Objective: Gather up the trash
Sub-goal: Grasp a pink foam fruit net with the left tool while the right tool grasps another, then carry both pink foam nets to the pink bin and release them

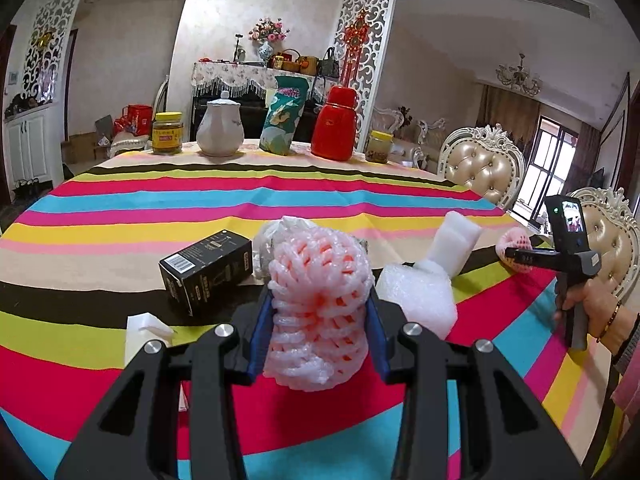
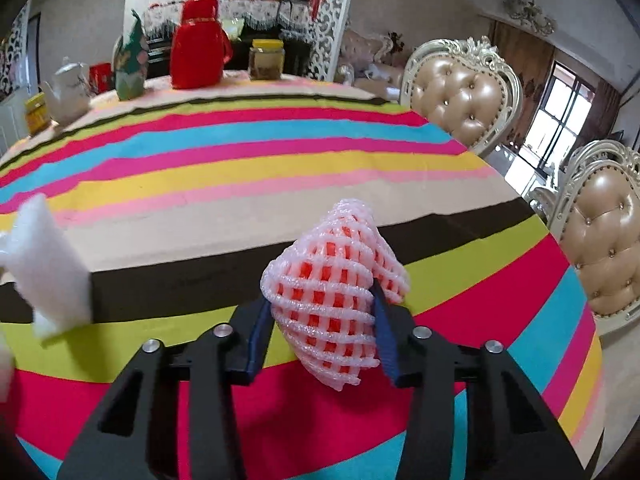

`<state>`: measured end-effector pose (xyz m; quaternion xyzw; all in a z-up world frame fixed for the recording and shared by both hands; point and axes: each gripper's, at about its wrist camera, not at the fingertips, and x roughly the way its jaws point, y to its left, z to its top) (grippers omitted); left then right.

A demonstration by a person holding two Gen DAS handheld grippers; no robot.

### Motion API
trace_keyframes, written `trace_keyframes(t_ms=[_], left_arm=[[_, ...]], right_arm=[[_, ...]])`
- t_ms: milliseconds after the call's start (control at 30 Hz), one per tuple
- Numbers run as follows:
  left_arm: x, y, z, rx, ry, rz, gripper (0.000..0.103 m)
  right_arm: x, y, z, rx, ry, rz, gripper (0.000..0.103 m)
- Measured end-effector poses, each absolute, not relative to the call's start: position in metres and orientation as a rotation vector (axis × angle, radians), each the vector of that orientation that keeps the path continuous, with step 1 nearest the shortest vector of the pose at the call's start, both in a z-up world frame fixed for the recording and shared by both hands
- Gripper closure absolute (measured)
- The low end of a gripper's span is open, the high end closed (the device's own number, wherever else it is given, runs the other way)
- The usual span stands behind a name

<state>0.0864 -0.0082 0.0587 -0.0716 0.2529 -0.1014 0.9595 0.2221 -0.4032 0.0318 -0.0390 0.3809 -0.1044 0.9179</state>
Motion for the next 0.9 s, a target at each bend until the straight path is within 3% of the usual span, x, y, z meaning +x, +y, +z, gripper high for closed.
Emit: trace_keyframes(t_ms=[433, 900], left_arm=[[0.087, -0.003, 0.058, -0.187, 0.534, -0.242, 0.063], [0.057, -0.024, 0.075, -0.087, 0.429, -0.291, 0.063]], right_arm=[[0.117, -0.326, 0.076, 0.027, 0.655, 0.041, 0.062], [-0.002, -0.272, 0.091, 0.067, 0.594, 0.161, 0.062]])
